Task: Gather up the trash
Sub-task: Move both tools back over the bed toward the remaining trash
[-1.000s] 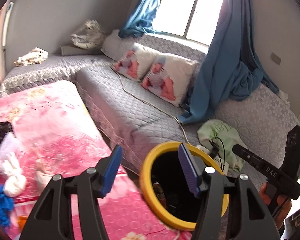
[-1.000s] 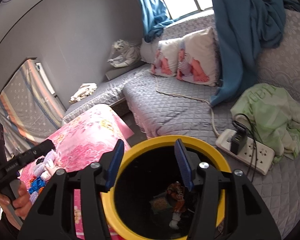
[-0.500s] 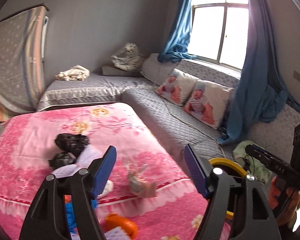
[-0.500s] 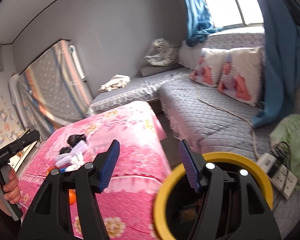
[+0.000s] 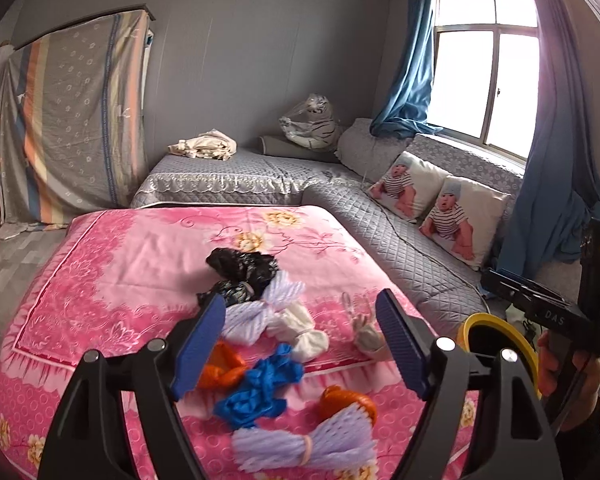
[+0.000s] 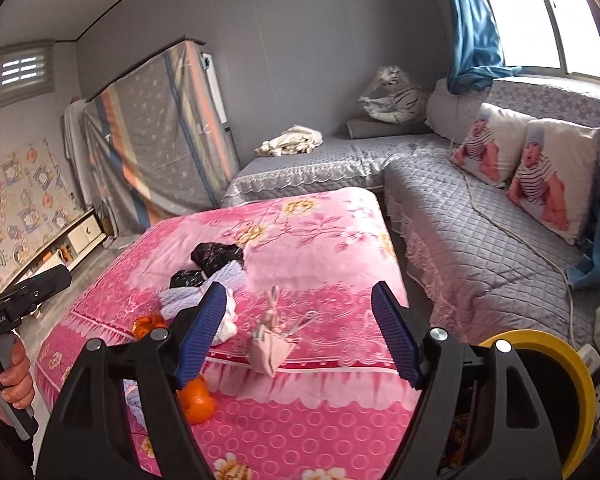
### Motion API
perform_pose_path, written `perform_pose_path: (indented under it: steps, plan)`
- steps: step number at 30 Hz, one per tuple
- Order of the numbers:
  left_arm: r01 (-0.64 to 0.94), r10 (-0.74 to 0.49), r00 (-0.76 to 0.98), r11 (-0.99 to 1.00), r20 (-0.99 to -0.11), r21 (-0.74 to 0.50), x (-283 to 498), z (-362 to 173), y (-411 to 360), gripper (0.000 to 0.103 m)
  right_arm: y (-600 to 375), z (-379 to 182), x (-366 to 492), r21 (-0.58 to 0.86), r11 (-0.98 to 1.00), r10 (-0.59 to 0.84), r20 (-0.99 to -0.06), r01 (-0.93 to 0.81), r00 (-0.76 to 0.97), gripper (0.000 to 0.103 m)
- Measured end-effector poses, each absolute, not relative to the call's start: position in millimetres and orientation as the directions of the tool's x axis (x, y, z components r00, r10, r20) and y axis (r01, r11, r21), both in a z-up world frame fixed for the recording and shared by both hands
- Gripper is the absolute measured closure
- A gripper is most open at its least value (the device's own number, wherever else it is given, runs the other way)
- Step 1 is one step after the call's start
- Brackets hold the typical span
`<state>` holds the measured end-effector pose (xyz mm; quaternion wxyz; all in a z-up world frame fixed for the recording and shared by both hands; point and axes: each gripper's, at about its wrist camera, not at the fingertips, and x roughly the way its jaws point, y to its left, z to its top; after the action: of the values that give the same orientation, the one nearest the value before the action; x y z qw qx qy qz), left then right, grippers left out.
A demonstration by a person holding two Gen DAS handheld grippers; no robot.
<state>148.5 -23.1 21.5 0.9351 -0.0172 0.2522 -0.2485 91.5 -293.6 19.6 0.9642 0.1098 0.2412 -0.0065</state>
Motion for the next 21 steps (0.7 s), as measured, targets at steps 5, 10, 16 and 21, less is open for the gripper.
perform_pose_path:
  steps: [5, 10, 16, 21]
  plan:
    - [0.437, -0.456, 0.746, 0.885, -0.485, -0.160, 144.2, 2.9, -5.4, 0.025, -269.5, 4.9, 110.2, 0.190, 0.981, 0.072, -0.508, 0.029, 0.858, 0.030]
    - [0.417, -0.453, 0.717, 0.888, -0.530, -0.196, 144.7, -23.1, 9.6, 0.024, -255.7, -12.1, 123.9, 0.176, 0.984, 0.090, -0.545, 0.009, 0.834, 0.027]
    - [0.406, -0.451, 0.663, 0.887, -0.598, -0.219, 145.2, -59.6, 19.6, 0.024, -249.1, -32.3, 136.6, 0.154, 0.988, 0.094, -0.591, -0.002, 0.801, 0.025]
    - [0.411, -0.462, 0.614, 0.879, -0.640, -0.240, 146.1, -82.1, 20.0, 0.024, -246.9, -49.7, 148.7, 0.126, 0.992, 0.071, -0.621, 0.011, 0.780, 0.022]
